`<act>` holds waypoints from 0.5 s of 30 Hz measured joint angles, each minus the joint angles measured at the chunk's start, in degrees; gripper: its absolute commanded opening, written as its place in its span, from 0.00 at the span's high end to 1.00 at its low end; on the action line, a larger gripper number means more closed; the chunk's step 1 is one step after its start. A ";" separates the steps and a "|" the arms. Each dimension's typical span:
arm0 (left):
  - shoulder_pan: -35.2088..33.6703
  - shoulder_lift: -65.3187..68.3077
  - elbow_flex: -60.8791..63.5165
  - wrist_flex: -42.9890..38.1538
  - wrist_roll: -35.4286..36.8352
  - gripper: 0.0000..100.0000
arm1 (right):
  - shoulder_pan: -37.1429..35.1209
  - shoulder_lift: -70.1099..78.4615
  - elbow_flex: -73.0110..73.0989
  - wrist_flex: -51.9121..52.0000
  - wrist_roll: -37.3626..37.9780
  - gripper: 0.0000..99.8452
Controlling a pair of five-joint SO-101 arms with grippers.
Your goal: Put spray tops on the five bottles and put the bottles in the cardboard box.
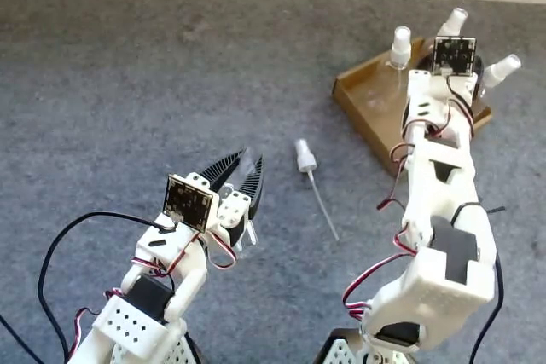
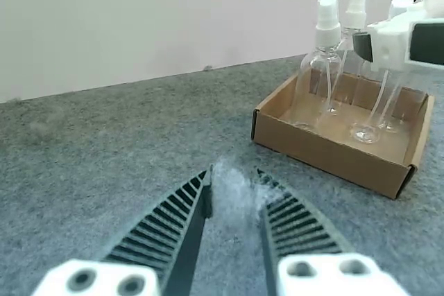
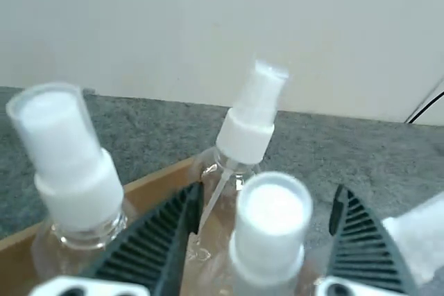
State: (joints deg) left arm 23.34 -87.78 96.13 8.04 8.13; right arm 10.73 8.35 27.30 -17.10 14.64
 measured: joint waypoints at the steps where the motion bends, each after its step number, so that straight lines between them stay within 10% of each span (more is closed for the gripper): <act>1: 0.00 0.00 0.00 0.00 0.00 0.93 | 0.00 -0.53 0.00 0.00 0.00 0.74; 15: 0.00 0.00 0.00 0.00 0.00 0.93 | -0.09 -14.33 0.00 8.35 0.00 0.74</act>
State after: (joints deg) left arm 23.34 -87.78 96.13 8.04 8.13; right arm 10.64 -5.98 27.30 -8.75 14.64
